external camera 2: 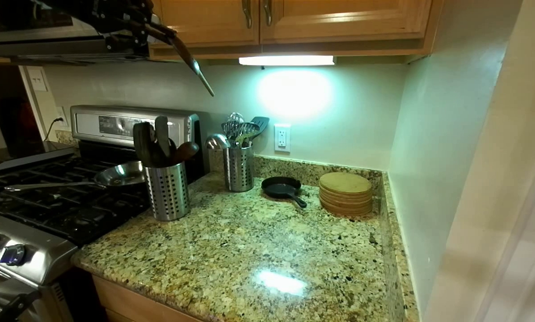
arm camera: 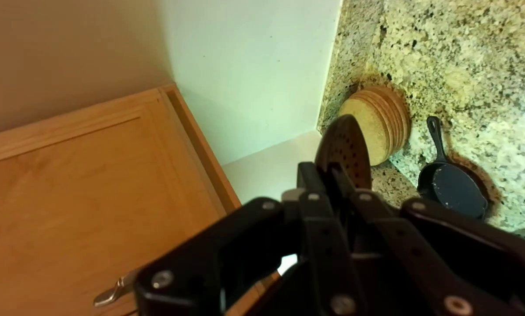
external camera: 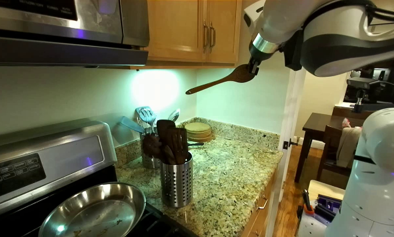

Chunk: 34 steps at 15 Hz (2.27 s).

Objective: Pick the wooden spoon on the counter and put it in the utensil holder

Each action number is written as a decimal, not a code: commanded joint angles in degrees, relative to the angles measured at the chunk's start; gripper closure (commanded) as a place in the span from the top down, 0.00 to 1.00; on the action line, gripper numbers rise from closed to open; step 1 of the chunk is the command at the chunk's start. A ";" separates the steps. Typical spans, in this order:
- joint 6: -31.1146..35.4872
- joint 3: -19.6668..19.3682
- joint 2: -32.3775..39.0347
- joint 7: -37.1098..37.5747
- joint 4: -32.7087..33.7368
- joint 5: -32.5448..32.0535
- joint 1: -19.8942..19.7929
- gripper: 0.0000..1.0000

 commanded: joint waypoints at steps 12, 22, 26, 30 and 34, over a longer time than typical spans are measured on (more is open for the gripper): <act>-0.60 -4.52 4.73 -13.22 -0.51 -15.02 11.75 0.05; -0.14 -5.98 4.23 -21.98 -1.74 -15.95 16.79 0.05; 0.30 -5.88 4.91 -23.06 -2.44 -15.81 18.22 0.05; 0.74 -5.70 6.59 -23.31 -2.73 -16.25 19.13 0.05; 1.24 -5.64 8.51 -24.14 -2.74 -16.34 20.01 0.05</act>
